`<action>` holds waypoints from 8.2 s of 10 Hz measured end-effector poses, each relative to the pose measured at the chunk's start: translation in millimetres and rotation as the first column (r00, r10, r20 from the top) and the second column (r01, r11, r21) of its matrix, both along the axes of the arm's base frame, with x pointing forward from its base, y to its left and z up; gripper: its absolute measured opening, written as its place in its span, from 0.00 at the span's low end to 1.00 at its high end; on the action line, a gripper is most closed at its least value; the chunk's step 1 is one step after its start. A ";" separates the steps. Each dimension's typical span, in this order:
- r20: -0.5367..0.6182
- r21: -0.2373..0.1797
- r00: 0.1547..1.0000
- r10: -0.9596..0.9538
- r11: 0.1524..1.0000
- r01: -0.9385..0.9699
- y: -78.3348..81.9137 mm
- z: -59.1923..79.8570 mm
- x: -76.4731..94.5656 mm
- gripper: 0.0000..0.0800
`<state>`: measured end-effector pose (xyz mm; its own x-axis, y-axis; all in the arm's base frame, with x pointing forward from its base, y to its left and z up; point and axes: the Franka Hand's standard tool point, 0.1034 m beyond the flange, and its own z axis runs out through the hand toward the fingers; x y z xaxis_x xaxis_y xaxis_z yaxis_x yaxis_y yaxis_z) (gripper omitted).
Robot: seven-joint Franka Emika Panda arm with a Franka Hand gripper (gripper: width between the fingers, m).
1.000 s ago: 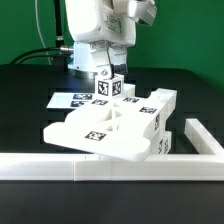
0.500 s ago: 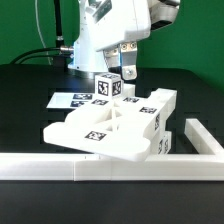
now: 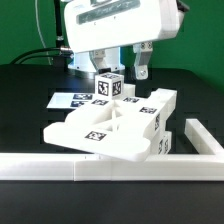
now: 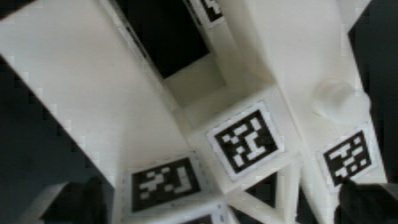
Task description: Assemble chair
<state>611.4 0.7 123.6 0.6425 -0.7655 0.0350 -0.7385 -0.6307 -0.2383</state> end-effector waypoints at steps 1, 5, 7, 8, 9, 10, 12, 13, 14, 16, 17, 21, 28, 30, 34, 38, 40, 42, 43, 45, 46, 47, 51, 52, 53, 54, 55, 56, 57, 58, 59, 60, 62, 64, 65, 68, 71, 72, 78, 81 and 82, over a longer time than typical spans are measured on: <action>0.006 -0.020 0.997 0.079 0.997 -0.079 -0.5 -0.3 -0.4 0.81; -0.014 -0.144 0.839 0.543 0.830 -0.540 -6.2 -0.1 -2.0 0.81; -0.038 -0.176 0.721 0.692 0.705 -0.687 -8.8 -0.2 -3.4 0.81; -0.044 -0.180 0.676 0.735 0.660 -0.729 -17.3 0.5 -3.4 0.81; -0.050 -0.190 0.648 0.760 0.630 -0.753 -18.6 0.4 -3.1 0.81; -0.059 -0.204 0.584 0.809 0.563 -0.801 -19.6 0.3 -3.2 0.81; -0.067 -0.216 0.510 0.857 0.487 -0.846 -20.7 0.0 -3.4 0.81; -0.090 -0.229 0.394 0.914 0.366 -0.902 -20.4 -1.4 -5.0 0.81; -0.112 -0.235 0.293 0.949 0.262 -0.936 -16.8 -2.3 -5.4 0.81; -0.142 -0.248 0.146 0.979 0.107 -0.963 -16.0 -0.7 -2.9 0.81; -0.147 -0.250 0.116 0.982 0.077 -0.965 -15.9 -0.7 -2.9 0.81; -0.152 -0.252 0.115 0.982 0.074 -0.965 -16.7 1.0 -2.2 0.35; -0.085 -0.252 0.561 0.823 0.527 -0.812 4.3 1.6 2.1 0.35; -0.053 -0.239 0.706 0.706 0.678 -0.696 13.8 2.1 4.6 0.35; -0.006 -0.186 0.917 0.399 0.901 -0.393 29.9 2.9 8.0 0.35; 0.002 -0.136 0.986 0.164 0.977 -0.162 28.1 3.9 7.6 0.35; 0.003 -0.116 0.997 0.080 0.990 -0.079 25.6 4.1 7.5 0.35; 0.009 -0.062 0.989 -0.147 0.987 0.147 28.9 3.6 8.1 0.35; 0.006 -0.037 0.972 -0.234 0.972 0.234 37.9 2.4 8.3 0.35; 0.011 0.002 0.936 -0.352 0.936 0.352 45.2 2.3 11.4 0.34; 0.005 0.014 0.926 -0.378 0.926 0.378 45.6 2.2 11.3 0.32; 0.007 0.012 0.930 -0.369 0.930 0.369 45.7 2.2 11.2 0.52; 0.024 0.037 0.945 -0.327 0.945 0.326 56.0 31.3 4.8 0.79; 0.025 0.046 0.947 -0.319 0.947 0.318 62.7 38.2 -2.0 0.80; 0.023 0.057 0.943 -0.331 0.942 0.330 71.2 41.7 -9.8 0.80; 0.021 0.060 0.942 -0.334 0.941 0.332 79.6 40.7 -14.5 0.81; 0.023 0.057 0.947 -0.322 0.946 0.320 77.2 39.5 -13.2 0.81; 0.022 0.058 0.946 -0.325 0.945 0.323 76.7 39.0 -13.0 0.81; 0.024 0.059 0.946 -0.323 0.945 0.322 77.9 38.3 -13.2 0.81; 0.046 0.061 0.943 -0.330 0.943 0.327 79.9 32.7 -16.5 0.81; 0.033 0.049 0.952 -0.304 0.952 0.302 88.8 26.0 -27.4 0.81; 0.031 0.035 0.969 -0.245 0.969 0.243 96.6 23.5 -36.0 0.81; 0.034 0.023 0.981 -0.190 0.982 0.189 102.2 20.8 -43.3 0.81; 0.033 0.022 0.982 -0.188 0.982 0.187 101.7 20.0 -43.2 0.81; 0.037 0.013 0.986 -0.164 0.986 0.164 101.9 17.8 -43.4 0.81; 0.033 -0.019 0.998 -0.062 0.998 0.062 113.4 10.7 -56.0 0.81; 0.024 -0.017 0.997 -0.066 0.998 0.067 113.2 7.8 -61.4 0.81; 0.023 -0.017 0.998 -0.067 0.998 0.067 113.1 7.2 -61.6 0.81; 0.008 -0.045 0.998 0.065 0.997 -0.064 119.8 11.4 -73.2 0.81; 0.012 -0.084 0.976 0.216 0.973 -0.214 119.3 8.9 -74.6 0.81; -0.001 -0.133 0.922 0.387 0.914 -0.384 119.8 5.4 -78.4 0.81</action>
Offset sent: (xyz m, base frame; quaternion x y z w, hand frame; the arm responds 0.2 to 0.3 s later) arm 0.0004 -0.0033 0.0025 -0.0240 -0.0304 -0.2659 0.9632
